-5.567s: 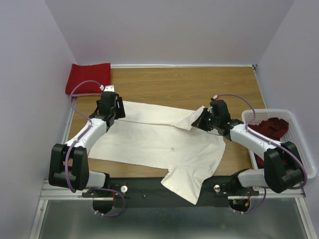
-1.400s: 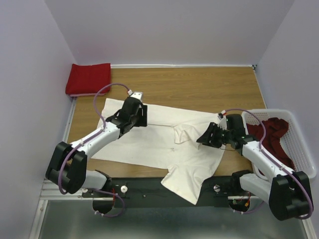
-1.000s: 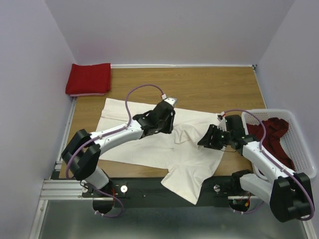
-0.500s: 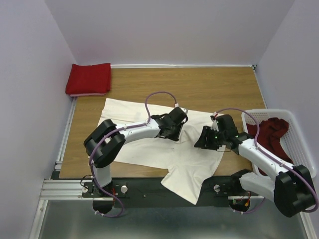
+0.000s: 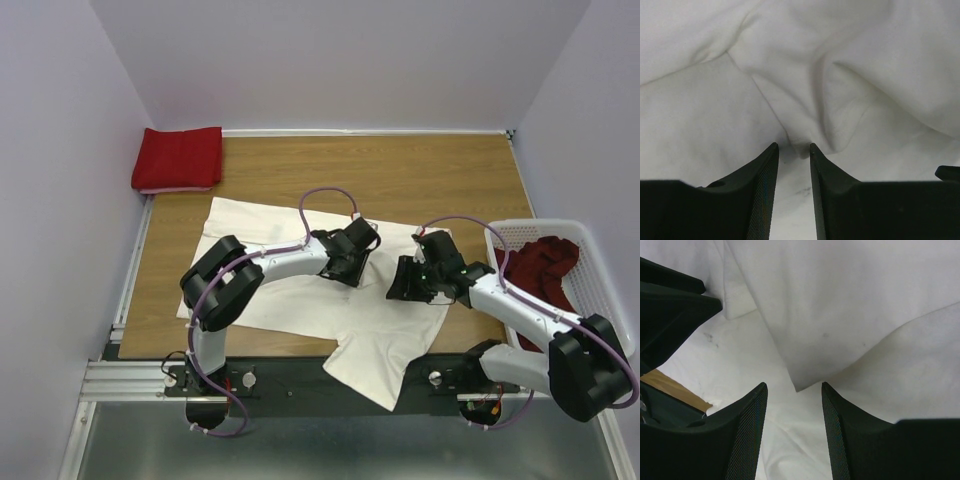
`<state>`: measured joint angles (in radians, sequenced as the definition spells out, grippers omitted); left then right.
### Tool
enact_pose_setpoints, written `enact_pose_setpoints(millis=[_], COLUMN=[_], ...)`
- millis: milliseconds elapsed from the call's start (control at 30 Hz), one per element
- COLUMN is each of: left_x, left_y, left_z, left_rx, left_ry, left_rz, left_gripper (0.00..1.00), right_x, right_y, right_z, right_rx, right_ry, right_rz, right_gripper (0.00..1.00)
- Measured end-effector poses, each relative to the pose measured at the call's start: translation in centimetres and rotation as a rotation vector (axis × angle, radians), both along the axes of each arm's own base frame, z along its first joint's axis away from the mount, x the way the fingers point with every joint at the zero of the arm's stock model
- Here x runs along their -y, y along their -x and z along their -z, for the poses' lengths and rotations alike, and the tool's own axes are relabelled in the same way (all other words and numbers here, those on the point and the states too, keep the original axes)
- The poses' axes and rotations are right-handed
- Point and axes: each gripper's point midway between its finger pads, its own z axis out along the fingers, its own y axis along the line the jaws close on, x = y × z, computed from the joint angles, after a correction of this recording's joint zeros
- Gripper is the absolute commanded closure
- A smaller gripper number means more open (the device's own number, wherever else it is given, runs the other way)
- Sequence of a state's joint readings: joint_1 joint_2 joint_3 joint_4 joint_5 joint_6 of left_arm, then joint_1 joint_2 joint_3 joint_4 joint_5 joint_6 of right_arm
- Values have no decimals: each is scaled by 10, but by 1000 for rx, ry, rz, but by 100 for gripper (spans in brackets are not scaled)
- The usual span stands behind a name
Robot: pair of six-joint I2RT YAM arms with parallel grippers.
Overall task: Fold and stack the t-shirts
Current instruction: Fold the tshirt
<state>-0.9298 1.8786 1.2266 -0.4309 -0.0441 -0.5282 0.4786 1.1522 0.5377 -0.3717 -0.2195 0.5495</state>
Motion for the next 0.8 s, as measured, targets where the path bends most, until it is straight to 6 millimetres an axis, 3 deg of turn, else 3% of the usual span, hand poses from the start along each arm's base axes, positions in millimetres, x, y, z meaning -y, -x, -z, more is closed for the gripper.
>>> enact_pose_setpoints(millis=[400,500,600,633,733,767,800], left_x=[4,4,6,6,7,7,7], left_y=[2,3,4,4,5,6,6], left_z=[0,0,1,1,1,1,1], left_rx=[-4,-5,-5,-5,-4,-5,-5], left_ry=[-6,-8,-9,-10,-11,-11,-10], left_rz=[11,13,20,21,26,26,24], left_gripper=[65,74,76,82,83,91,92], right_x=[-2,-2,-4,-5,-7,-7,-7], right_y=[4,4,4,3,0,0,-1], right_z=[8,9,10,9,8,8,8], right_rx=[-9,-7,-5,-1,11,12,12], right_ry=[39,49,58,60,66,68,71], right_rz=[-20,-23,-30,-32,-32,-32,-32], right_gripper=[46,46,46,46,49,50,50])
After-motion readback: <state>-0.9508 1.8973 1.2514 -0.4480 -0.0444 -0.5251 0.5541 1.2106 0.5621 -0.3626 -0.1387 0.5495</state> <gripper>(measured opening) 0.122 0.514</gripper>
